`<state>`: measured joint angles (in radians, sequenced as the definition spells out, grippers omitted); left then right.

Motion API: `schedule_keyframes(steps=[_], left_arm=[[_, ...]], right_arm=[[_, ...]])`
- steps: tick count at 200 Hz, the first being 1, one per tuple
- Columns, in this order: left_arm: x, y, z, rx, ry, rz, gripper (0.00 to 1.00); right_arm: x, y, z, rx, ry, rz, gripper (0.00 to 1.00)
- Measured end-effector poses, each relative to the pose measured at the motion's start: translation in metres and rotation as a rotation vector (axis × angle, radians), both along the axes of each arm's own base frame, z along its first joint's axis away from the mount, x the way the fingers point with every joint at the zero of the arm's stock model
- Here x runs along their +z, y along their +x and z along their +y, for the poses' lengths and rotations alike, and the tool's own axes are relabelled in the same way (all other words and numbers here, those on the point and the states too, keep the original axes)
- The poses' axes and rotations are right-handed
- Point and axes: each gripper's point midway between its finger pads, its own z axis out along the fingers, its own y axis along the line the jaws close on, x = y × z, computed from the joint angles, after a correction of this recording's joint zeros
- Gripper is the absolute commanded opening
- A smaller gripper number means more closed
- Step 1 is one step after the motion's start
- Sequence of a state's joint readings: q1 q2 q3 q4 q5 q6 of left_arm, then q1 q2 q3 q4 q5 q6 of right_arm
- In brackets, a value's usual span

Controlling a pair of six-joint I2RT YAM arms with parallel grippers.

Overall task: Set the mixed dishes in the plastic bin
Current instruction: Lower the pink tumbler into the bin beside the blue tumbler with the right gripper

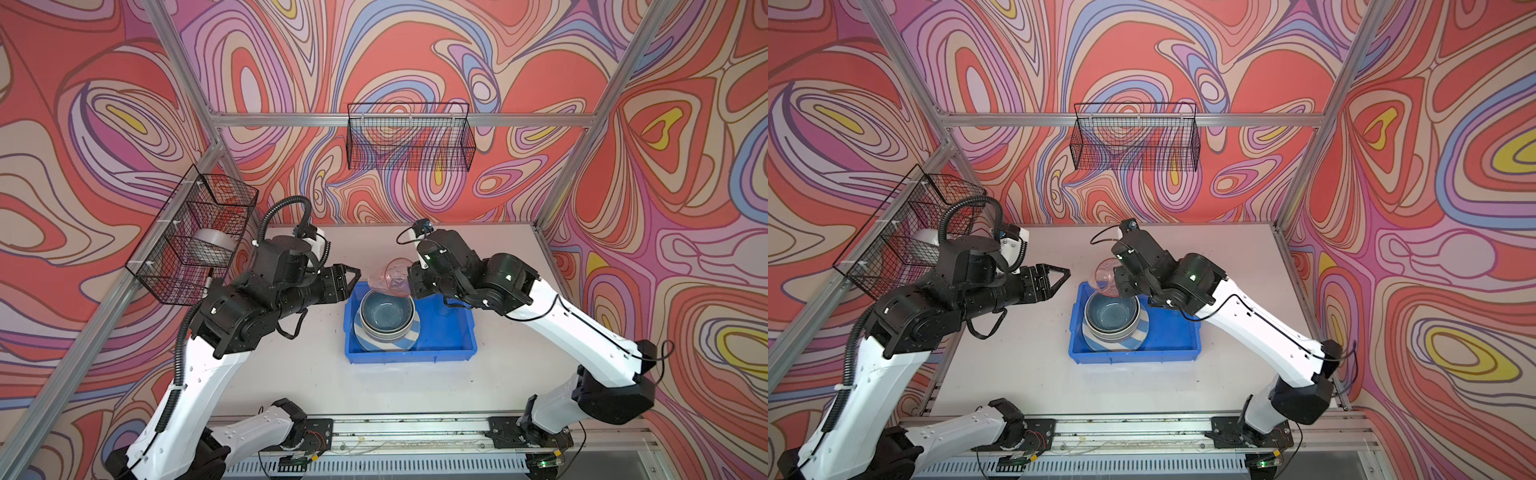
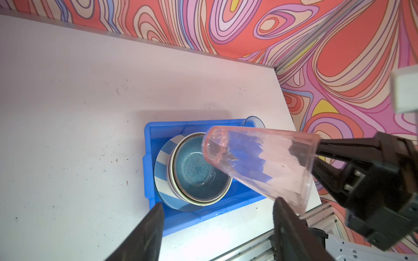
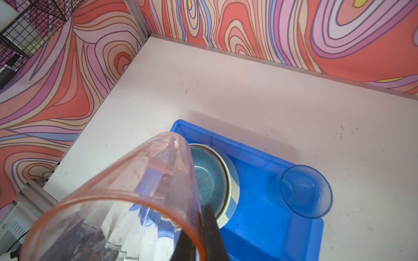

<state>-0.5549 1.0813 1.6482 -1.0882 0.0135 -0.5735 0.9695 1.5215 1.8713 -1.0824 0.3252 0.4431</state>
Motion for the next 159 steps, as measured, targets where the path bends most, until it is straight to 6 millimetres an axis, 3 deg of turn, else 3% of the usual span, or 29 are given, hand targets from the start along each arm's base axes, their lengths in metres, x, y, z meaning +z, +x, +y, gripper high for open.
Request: schedule_keyframes(steps=[35, 90, 138, 159], left_arm=[[-0.005, 0.01, 0.027, 0.079, 0.038, -0.018, 0.9], [-0.036, 0.034, 0.063, 0.191, 0.12, 0.024, 1.0], [-0.06, 0.049, 0.075, 0.224, 0.171, 0.029, 1.0], [-0.072, 0.054, 0.078, 0.234, 0.183, 0.05, 1.0]], right_arm=[[-0.01, -0.027, -0.042, -0.044, -0.042, 0.067, 0.0], [-0.08, -0.069, -0.102, -0.155, -0.198, 0.266, 0.0], [-0.103, -0.075, -0.133, -0.265, -0.243, 0.276, 0.0], [-0.122, -0.072, -0.156, -0.333, -0.259, 0.304, 0.0]])
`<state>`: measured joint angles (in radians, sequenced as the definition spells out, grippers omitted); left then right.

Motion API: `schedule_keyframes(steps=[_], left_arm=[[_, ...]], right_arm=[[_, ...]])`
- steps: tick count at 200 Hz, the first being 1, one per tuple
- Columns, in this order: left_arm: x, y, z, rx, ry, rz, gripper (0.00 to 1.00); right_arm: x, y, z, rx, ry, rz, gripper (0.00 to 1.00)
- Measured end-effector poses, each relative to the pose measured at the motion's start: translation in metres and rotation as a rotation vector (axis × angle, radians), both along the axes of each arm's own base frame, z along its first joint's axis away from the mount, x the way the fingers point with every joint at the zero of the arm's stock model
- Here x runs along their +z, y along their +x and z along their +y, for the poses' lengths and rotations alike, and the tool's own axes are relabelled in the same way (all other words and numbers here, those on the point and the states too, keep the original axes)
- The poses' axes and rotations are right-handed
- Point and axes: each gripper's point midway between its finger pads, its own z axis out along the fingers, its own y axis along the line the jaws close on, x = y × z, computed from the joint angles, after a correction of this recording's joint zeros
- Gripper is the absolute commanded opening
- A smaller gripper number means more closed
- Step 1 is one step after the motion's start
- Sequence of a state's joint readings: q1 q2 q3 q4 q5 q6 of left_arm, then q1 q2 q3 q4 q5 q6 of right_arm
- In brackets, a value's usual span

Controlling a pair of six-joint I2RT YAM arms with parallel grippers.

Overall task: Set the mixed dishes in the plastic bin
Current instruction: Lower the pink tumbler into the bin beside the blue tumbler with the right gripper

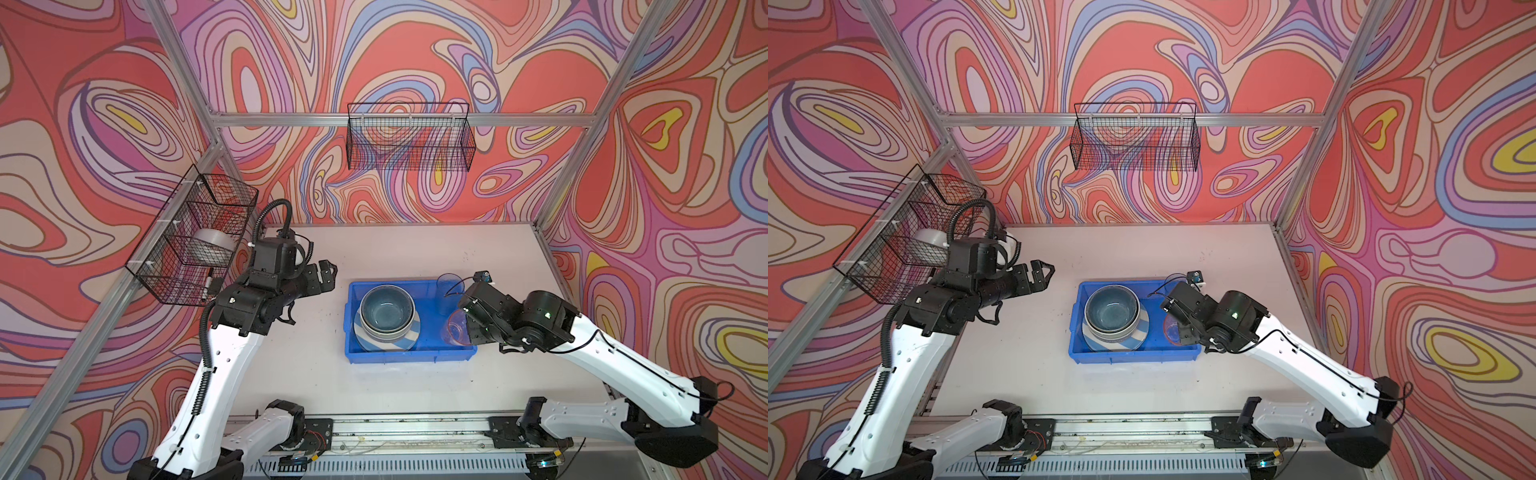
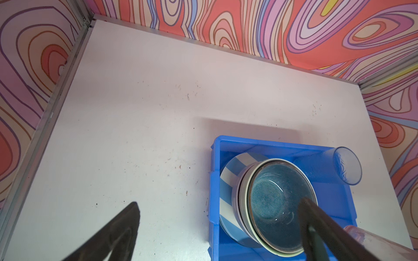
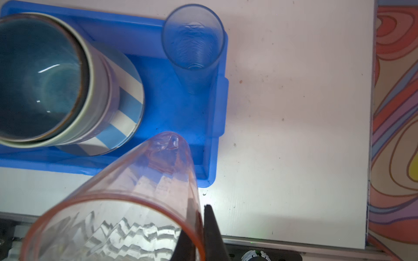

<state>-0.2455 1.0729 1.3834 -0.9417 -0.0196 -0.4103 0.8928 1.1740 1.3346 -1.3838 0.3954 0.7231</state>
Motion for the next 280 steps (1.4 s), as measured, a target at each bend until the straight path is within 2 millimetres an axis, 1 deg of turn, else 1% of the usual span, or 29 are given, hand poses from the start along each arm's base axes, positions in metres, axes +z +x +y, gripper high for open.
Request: schedule_keyframes(steps=[14, 29, 43, 61, 82, 115, 138, 163, 198, 226, 242, 273, 280], left_arm=[[-0.005, 0.003, 0.001, 0.004, 0.003, 0.01, 1.0], [-0.01, 0.007, 0.002, 0.011, 0.011, 0.004, 1.0], [-0.019, 0.012, 0.005, 0.022, 0.03, -0.01, 1.0], [-0.04, 0.015, 0.011, 0.045, 0.063, 0.012, 1.0], [-0.059, 0.02, 0.019, 0.074, 0.102, 0.023, 1.0], [-0.082, 0.028, 0.033, 0.123, 0.165, 0.005, 1.0], [-0.096, 0.032, 0.047, 0.167, 0.195, -0.008, 1.0], [-0.1, 0.039, 0.057, 0.209, 0.214, -0.042, 1.0], [-0.102, 0.051, 0.061, 0.233, 0.232, -0.089, 1.0], [-0.121, 0.055, 0.061, 0.232, 0.239, -0.075, 1.0], [-0.127, 0.057, 0.062, 0.236, 0.246, -0.069, 1.0], [-0.122, 0.062, 0.063, 0.244, 0.255, -0.099, 1.0], [-0.122, 0.062, 0.064, 0.246, 0.257, -0.105, 1.0]], right_arm=[[-0.015, 0.003, -0.017, -0.055, -0.014, 0.025, 0.0], [-0.024, 0.006, -0.019, -0.074, 0.018, 0.035, 0.0], [-0.031, 0.007, -0.02, -0.074, 0.036, 0.046, 0.0], [-0.042, 0.009, -0.018, -0.068, 0.046, 0.065, 0.0], [-0.052, 0.014, -0.015, -0.055, 0.033, 0.095, 0.0], [-0.069, 0.025, -0.009, -0.024, -0.027, 0.15, 0.0], [-0.076, 0.029, -0.007, -0.003, -0.053, 0.178, 0.0], [-0.084, 0.033, -0.006, 0.018, -0.067, 0.21, 0.0], [-0.095, 0.038, -0.004, 0.038, -0.079, 0.25, 0.0], [-0.097, 0.039, -0.004, 0.048, -0.067, 0.262, 0.0], [-0.099, 0.039, -0.003, 0.051, -0.058, 0.266, 0.0], [-0.103, 0.039, -0.002, 0.049, -0.047, 0.272, 0.0], [-0.103, 0.039, -0.002, 0.049, -0.045, 0.272, 0.02]])
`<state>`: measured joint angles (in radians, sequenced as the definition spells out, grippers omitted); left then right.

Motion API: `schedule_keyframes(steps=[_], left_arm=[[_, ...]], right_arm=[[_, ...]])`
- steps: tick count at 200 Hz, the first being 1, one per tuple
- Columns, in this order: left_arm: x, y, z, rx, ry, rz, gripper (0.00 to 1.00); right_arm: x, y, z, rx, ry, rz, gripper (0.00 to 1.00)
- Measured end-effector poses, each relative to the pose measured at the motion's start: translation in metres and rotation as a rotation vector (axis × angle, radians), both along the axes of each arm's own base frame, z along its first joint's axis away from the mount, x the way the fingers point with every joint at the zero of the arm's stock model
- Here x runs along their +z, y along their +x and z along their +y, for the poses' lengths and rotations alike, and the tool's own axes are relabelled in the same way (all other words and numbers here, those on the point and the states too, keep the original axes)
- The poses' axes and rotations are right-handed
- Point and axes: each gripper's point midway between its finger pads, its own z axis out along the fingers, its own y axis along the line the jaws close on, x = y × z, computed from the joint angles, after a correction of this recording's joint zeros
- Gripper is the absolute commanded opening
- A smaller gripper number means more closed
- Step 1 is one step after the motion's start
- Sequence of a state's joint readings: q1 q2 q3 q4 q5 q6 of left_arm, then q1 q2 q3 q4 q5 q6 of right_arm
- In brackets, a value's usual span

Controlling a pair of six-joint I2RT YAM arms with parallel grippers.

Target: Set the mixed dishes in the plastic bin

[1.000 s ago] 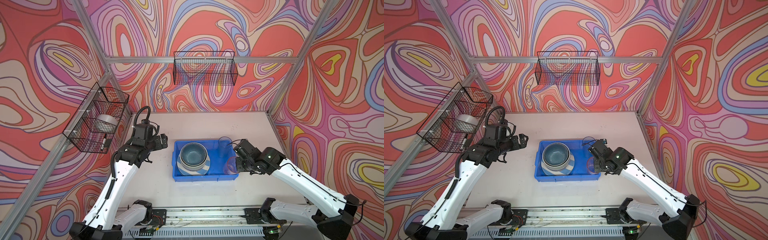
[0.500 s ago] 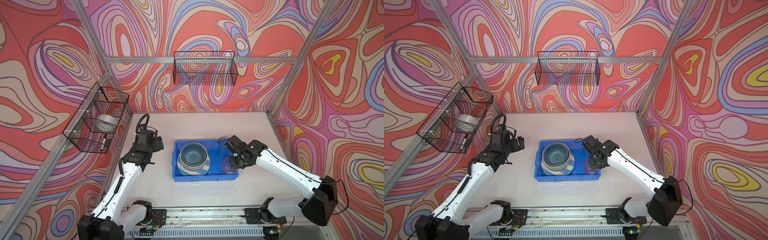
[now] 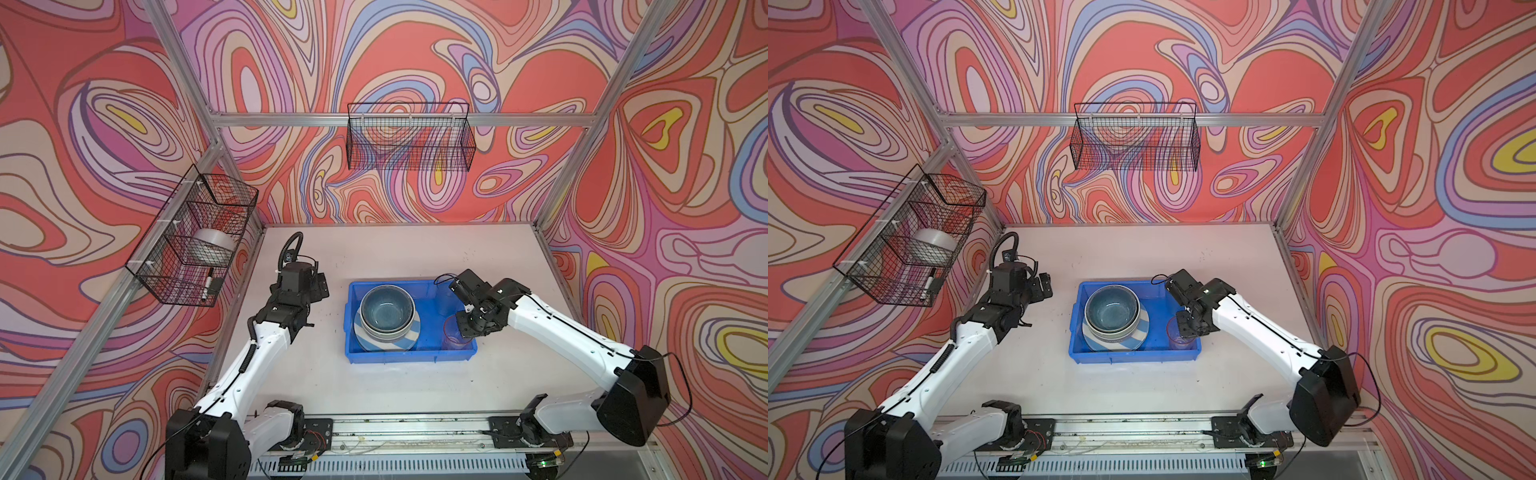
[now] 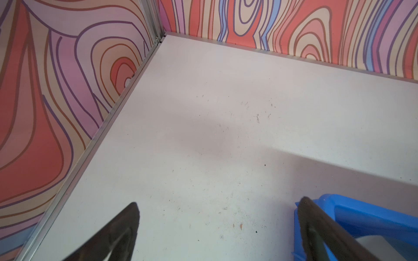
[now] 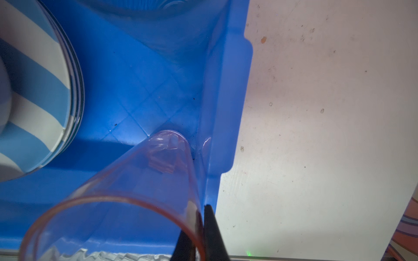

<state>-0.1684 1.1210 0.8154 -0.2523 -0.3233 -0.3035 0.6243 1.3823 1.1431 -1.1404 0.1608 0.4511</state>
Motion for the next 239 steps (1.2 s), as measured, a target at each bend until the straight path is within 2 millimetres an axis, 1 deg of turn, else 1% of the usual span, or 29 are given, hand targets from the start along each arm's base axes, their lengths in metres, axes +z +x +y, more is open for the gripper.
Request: schedule_keyframes(steps=[22, 36, 45, 53, 57, 63, 75, 81, 93, 104, 114, 132, 137, 146, 153, 164, 171, 179, 185, 193, 194, 201, 202, 205, 209, 210, 219, 224, 239], left_arm=[[-0.004, 0.0, 0.001, -0.001, 0.008, 0.0, 1.0], [-0.007, -0.001, 0.001, -0.002, 0.013, 0.005, 1.0], [-0.009, -0.001, 0.002, 0.0, 0.017, 0.007, 1.0], [-0.01, -0.001, 0.002, 0.002, 0.019, 0.007, 1.0], [-0.011, -0.001, 0.002, 0.004, 0.019, 0.007, 1.0], [-0.013, -0.002, 0.003, 0.005, 0.022, 0.008, 1.0], [-0.016, -0.002, 0.003, 0.005, 0.025, 0.009, 1.0], [-0.017, -0.002, 0.003, 0.004, 0.026, 0.009, 1.0], [-0.02, -0.002, 0.003, 0.001, 0.03, 0.012, 1.0], [-0.02, 0.0, 0.003, -0.003, 0.036, 0.011, 1.0], [-0.02, 0.002, 0.003, -0.007, 0.042, 0.006, 1.0], [-0.019, 0.006, 0.004, -0.006, 0.049, -0.007, 1.0], [-0.019, 0.008, 0.005, -0.006, 0.052, -0.014, 1.0], [-0.021, 0.009, 0.006, -0.01, 0.058, -0.021, 1.0], [-0.025, 0.011, 0.005, -0.023, 0.063, -0.022, 1.0], [-0.033, 0.012, 0.003, -0.04, 0.068, -0.015, 1.0], [-0.039, 0.012, 0.003, -0.048, 0.074, -0.011, 1.0], [-0.046, 0.012, 0.002, -0.058, 0.082, -0.011, 1.0], [-0.05, 0.011, 0.002, -0.065, 0.091, -0.013, 1.0], [-0.056, 0.01, 0.003, -0.073, 0.105, -0.015, 1.0], [-0.057, 0.01, 0.003, -0.073, 0.106, -0.015, 1.0], [-0.06, 0.008, 0.004, -0.077, 0.114, -0.021, 1.0], [-0.061, 0.008, 0.004, -0.078, 0.117, -0.023, 1.0], [-0.062, 0.008, 0.004, -0.079, 0.119, -0.027, 1.0], [-0.064, 0.008, 0.004, -0.082, 0.124, -0.03, 1.0], [-0.064, 0.008, 0.004, -0.082, 0.125, -0.034, 1.0], [-0.066, 0.008, 0.004, -0.088, 0.134, -0.053, 1.0], [-0.068, 0.009, 0.004, -0.091, 0.139, -0.061, 1.0], [-0.078, 0.01, 0.004, -0.103, 0.156, -0.069, 1.0]], right_arm=[[0.0, 0.0, 0.0, 0.001, 0.003, 0.002, 0.07], [0.0, 0.0, 0.0, 0.002, 0.004, 0.004, 0.15], [-0.001, -0.001, 0.0, 0.005, 0.002, 0.008, 0.21], [-0.001, -0.003, 0.0, 0.008, 0.0, 0.014, 0.3], [-0.001, -0.004, -0.001, 0.003, 0.001, 0.017, 0.36], [-0.001, -0.005, -0.001, 0.0, 0.001, 0.022, 0.41], [0.001, -0.007, -0.003, 0.002, -0.003, 0.028, 0.57], [0.002, -0.008, -0.003, 0.006, -0.004, 0.029, 0.6], [0.008, -0.007, -0.002, 0.013, 0.0, 0.024, 0.63], [0.019, -0.005, -0.001, 0.011, 0.011, 0.004, 0.68], [0.035, 0.001, 0.002, 0.013, 0.029, -0.032, 0.72], [0.073, 0.016, 0.007, 0.013, 0.078, -0.148, 0.81], [0.086, 0.022, 0.008, 0.01, 0.094, -0.197, 0.85], [0.107, 0.03, 0.007, 0.008, 0.116, -0.279, 0.98], [0.123, 0.037, 0.003, 0.003, 0.131, -0.354, 0.99], [0.146, 0.049, -0.008, -0.026, 0.143, -0.488, 0.98], [0.155, 0.058, -0.018, -0.048, 0.141, -0.572, 0.98], [0.16, 0.067, -0.033, -0.086, 0.131, -0.654, 0.99], [0.16, 0.074, -0.046, -0.12, 0.12, -0.699, 0.99], [0.154, 0.083, -0.066, -0.176, 0.094, -0.742, 0.98], [0.152, 0.086, -0.071, -0.192, 0.089, -0.749, 0.99], [0.143, 0.094, -0.088, -0.238, 0.071, -0.767, 0.99], [0.141, 0.096, -0.093, -0.256, 0.066, -0.771, 0.99], [0.136, 0.099, -0.099, -0.27, 0.061, -0.773, 0.99], [0.128, 0.104, -0.109, -0.302, 0.048, -0.775, 0.98], [0.125, 0.106, -0.115, -0.317, 0.041, -0.775, 0.98], [0.104, 0.116, -0.136, -0.378, 0.021, -0.771, 0.99], [0.088, 0.12, -0.148, -0.411, 0.009, -0.76, 0.99], [0.045, 0.125, -0.175, -0.481, -0.021, -0.731, 0.98]])
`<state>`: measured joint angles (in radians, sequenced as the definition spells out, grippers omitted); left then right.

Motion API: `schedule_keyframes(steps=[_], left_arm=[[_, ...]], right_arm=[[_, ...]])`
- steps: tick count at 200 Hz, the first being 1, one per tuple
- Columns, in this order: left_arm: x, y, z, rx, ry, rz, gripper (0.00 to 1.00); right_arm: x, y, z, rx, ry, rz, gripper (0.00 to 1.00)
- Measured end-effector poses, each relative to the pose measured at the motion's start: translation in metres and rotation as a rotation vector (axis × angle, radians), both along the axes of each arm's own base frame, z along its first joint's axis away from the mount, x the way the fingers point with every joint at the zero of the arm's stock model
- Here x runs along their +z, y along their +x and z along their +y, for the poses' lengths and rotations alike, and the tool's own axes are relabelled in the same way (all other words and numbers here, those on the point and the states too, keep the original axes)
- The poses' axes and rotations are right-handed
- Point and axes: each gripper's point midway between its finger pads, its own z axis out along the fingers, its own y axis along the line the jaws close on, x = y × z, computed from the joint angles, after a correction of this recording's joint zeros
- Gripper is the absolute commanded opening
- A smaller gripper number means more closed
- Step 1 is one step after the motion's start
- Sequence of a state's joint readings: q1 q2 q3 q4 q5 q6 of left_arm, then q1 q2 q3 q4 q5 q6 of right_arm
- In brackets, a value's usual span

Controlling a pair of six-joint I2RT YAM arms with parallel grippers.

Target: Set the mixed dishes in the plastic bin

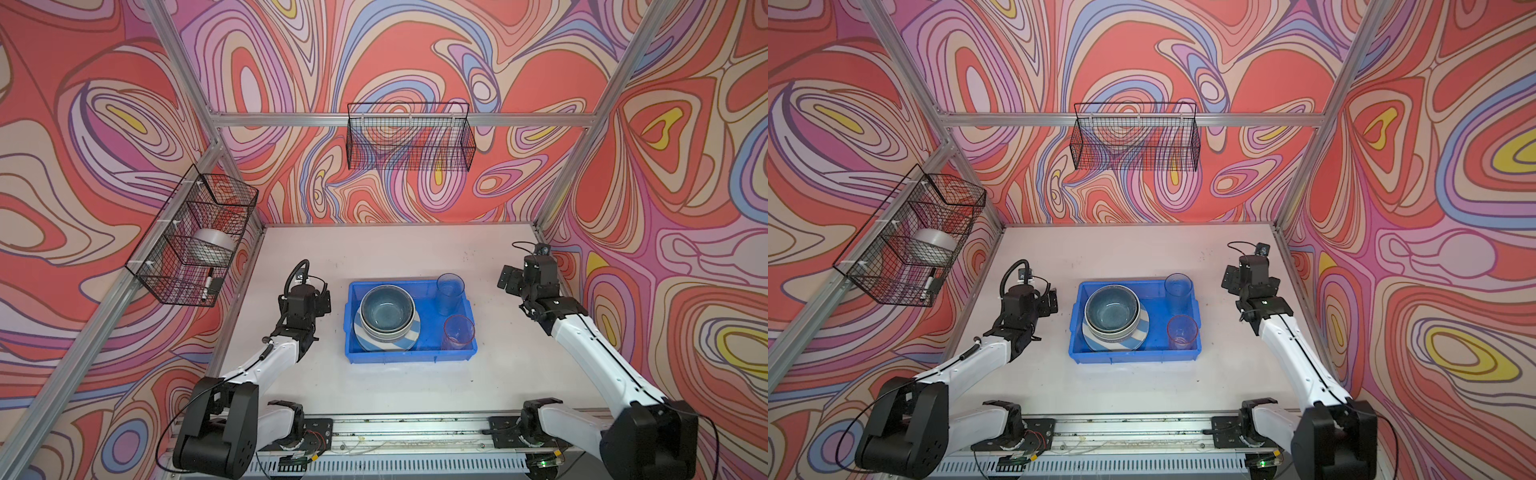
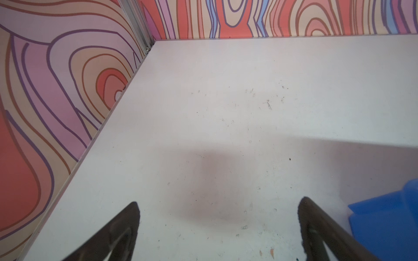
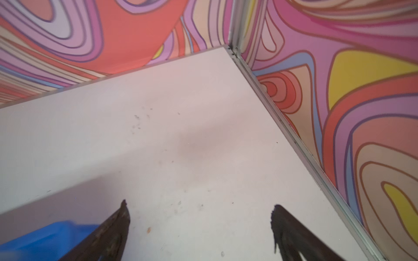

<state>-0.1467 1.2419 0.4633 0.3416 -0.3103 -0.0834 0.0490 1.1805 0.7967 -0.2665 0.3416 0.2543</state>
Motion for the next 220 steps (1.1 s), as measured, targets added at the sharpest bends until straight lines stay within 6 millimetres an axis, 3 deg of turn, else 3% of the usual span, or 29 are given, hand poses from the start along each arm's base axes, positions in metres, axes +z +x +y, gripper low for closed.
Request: schedule_keyframes(steps=[15, 29, 65, 95, 131, 173, 220], left_arm=[[-0.01, 0.004, -0.001, -0.013, 0.015, 0.008, 1.0], [-0.013, 0.009, -0.001, -0.02, 0.025, -0.003, 1.0], [-0.018, 0.019, -0.003, -0.036, 0.054, -0.033, 1.0], [-0.021, 0.026, 0.001, -0.033, 0.065, -0.077, 1.0], [-0.026, 0.027, 0.011, -0.026, 0.038, -0.075, 1.0], [-0.032, 0.03, 0.016, -0.046, -0.013, -0.092, 1.0], [-0.032, 0.031, 0.011, -0.078, -0.039, -0.106, 1.0]], right_arm=[[-0.036, 0.0, -0.012, -0.034, -0.003, 0.025, 0.99], [-0.058, 0.002, -0.014, -0.037, -0.007, 0.014, 0.99], [-0.084, 0.018, -0.015, -0.025, -0.026, -0.066, 0.98], [-0.094, 0.034, -0.014, 0.004, -0.058, -0.124, 0.98], [-0.087, 0.054, -0.005, 0.072, -0.078, -0.239, 0.98], [-0.098, 0.049, 0.001, 0.114, -0.081, -0.282, 0.99], [-0.085, 0.057, 0.004, 0.13, -0.086, -0.328, 0.99]])
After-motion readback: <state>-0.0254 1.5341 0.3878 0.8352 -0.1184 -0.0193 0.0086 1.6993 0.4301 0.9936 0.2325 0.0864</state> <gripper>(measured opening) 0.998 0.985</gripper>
